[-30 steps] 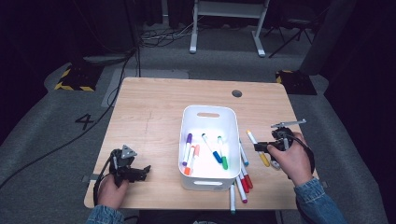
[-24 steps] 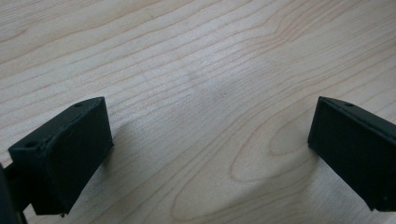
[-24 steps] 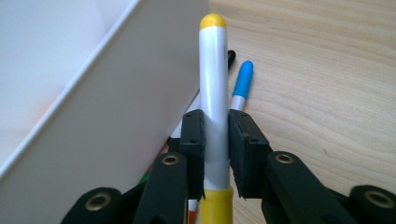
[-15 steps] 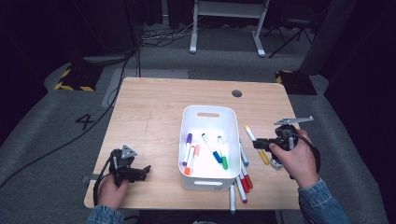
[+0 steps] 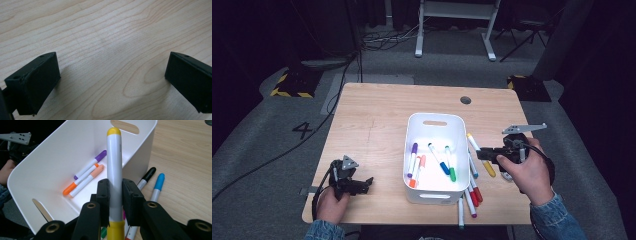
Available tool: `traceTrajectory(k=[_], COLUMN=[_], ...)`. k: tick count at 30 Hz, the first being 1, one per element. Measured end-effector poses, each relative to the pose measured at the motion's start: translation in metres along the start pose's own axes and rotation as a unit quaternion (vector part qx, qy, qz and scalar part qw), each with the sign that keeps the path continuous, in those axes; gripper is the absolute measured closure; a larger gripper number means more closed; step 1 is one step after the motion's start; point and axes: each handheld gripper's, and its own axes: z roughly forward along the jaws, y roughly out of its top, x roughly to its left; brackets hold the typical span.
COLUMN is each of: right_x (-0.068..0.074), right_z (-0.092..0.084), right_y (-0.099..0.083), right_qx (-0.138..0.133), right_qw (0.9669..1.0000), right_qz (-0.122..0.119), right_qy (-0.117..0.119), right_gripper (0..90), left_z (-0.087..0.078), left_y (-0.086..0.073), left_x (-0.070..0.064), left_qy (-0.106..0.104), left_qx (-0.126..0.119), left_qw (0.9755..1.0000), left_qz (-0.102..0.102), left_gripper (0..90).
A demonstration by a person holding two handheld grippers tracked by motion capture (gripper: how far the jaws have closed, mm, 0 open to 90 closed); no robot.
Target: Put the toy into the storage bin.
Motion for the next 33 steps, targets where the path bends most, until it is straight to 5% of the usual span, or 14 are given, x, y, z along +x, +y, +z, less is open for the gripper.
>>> traceTrajectory(k=[22, 33], right_x=[0.056, 0.069], right_z=[0.019, 0.030], right_y=[0.014, 0.018], right_qx=[0.013, 0.013], right_qw=[0.9960, 0.9935], right_qz=[-0.071, -0.081], right_qy=[0.054, 0.078], right_gripper=[76.9, 76.9], left_z=[0.000, 0.000], left_y=[0.000, 0.000], left_x=[0.000, 0.000], left_qy=[-0.001, 0.000], left_qx=[0.000, 0.000], left_qw=[1.0000, 1.0000], left_qz=[0.000, -0.001], left_gripper=[0.0, 0.0])
